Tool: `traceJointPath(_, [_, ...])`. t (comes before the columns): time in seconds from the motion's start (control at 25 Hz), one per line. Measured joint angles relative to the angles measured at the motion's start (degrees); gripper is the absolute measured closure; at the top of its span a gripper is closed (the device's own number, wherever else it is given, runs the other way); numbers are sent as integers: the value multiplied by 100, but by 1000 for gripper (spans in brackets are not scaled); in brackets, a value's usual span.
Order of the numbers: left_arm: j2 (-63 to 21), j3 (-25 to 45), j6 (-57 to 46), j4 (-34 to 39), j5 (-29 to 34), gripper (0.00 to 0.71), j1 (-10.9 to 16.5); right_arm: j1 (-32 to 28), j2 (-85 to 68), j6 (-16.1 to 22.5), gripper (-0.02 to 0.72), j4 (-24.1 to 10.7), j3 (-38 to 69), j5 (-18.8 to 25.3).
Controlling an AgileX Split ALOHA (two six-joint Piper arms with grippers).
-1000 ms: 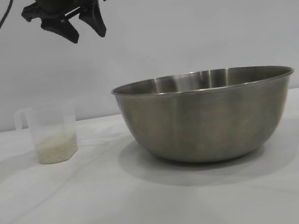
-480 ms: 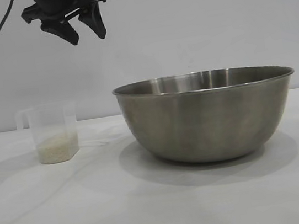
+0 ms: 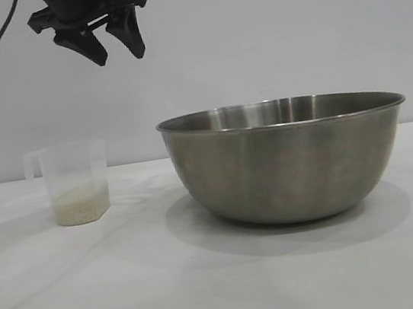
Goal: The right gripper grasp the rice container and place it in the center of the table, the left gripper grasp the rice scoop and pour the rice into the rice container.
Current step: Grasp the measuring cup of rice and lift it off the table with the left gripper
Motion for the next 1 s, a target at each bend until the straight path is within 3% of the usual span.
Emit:
traceJointPath(0.2, [-446,385,0,28,-87,258,61,0,-455,103,316,39,12,-25])
traceJointPath(0.4, [-1234,1589,0,145,-679,258,100,0,-864,103,316,39,59,-50])
traceJointPath(0.8, [-2893,4807,0,145,-3066,258,100,0,-1406,141,316,39,59,-50])
traceJointPath(1.0, [-3203,6189,0,135,-4506,258,100,0,-1557,150,316,39,59,-39])
